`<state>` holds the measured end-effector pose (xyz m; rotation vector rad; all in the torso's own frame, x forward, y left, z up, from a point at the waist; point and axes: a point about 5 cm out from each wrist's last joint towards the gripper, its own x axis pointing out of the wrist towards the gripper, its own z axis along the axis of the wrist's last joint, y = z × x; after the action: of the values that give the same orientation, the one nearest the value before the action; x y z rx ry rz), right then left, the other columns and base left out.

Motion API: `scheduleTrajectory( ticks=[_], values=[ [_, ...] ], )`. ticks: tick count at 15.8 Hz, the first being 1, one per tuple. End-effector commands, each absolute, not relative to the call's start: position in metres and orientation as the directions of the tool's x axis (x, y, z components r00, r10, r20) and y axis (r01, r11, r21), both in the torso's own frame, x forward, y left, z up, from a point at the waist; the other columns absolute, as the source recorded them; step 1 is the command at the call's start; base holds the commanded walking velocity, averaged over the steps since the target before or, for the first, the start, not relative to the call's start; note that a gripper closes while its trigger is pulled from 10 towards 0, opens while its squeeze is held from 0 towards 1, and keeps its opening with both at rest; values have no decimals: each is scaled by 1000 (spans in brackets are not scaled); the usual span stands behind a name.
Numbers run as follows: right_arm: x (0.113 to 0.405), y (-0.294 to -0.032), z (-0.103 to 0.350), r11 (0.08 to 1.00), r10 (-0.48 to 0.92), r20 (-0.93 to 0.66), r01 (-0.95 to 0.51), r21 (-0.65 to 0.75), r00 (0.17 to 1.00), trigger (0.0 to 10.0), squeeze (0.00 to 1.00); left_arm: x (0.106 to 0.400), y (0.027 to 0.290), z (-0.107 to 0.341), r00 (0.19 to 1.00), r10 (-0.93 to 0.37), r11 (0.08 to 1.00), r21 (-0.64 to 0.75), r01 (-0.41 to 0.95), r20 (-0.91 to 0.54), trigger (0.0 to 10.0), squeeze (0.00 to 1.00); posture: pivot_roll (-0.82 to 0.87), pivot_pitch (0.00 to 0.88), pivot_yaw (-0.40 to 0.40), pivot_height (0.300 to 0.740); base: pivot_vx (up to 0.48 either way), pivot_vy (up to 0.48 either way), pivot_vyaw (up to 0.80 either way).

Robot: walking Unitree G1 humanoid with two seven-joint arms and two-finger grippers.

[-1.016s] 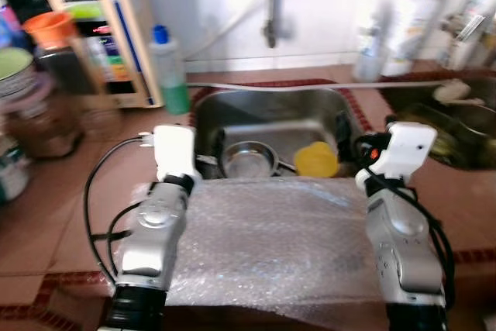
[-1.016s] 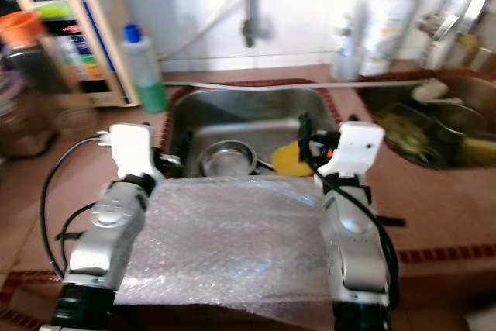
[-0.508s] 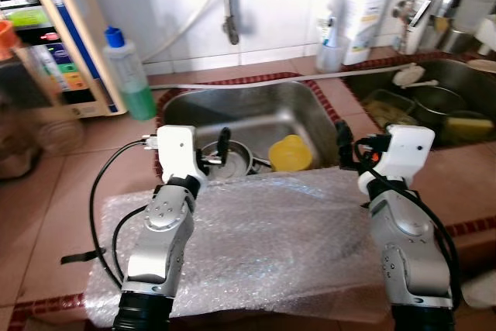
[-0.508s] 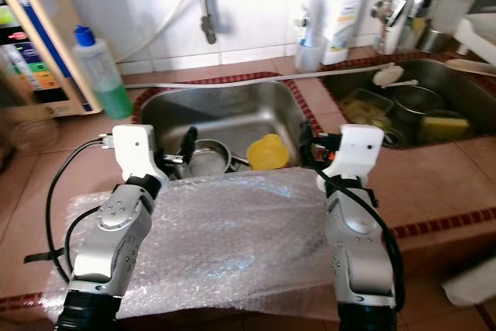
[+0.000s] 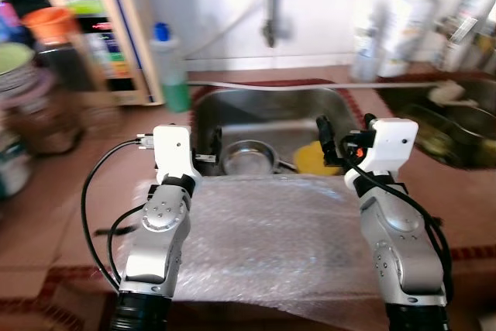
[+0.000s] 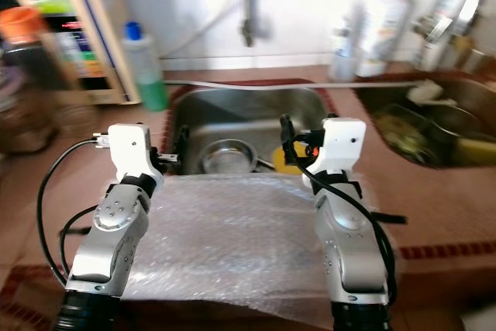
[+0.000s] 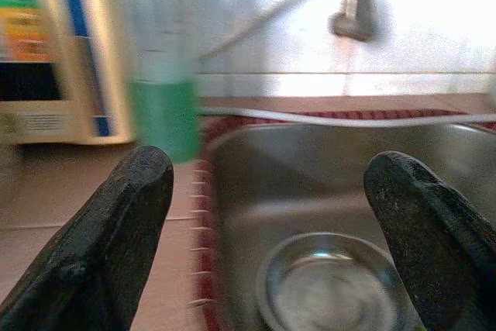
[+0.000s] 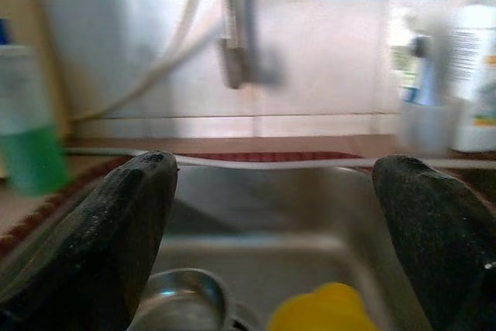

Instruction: Kitchen organization

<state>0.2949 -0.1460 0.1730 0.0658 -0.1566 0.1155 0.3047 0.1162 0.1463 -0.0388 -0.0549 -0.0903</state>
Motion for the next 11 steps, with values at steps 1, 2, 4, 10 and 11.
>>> scheduleTrajectory(
  ticks=[1,2,4,10,11],
  values=[
    [295,-146,179,991,111,175,-123,58,978,10000,0,305,116,145,993,-103,994,-28,104,53,10000,0,-47,0,60,740,0,0,0],
    [295,-145,179,990,112,172,-124,61,979,10000,0,304,115,144,993,-104,994,-21,105,51,10000,0,-47,0,60,740,0,0,0],
    [296,-144,179,990,116,172,-128,64,978,10000,0,305,115,143,993,-107,994,-23,108,46,10000,0,-47,0,59,740,0,0,0],
    [297,-141,180,989,119,172,-132,70,978,10000,0,306,117,143,993,-115,993,-18,115,38,10000,0,-44,0,58,740,0,0,0],
    [298,-141,180,989,118,170,-132,70,978,10000,0,306,117,142,993,-115,993,-14,115,35,10000,0,-43,0,59,740,0,-259,0]
  ],
)
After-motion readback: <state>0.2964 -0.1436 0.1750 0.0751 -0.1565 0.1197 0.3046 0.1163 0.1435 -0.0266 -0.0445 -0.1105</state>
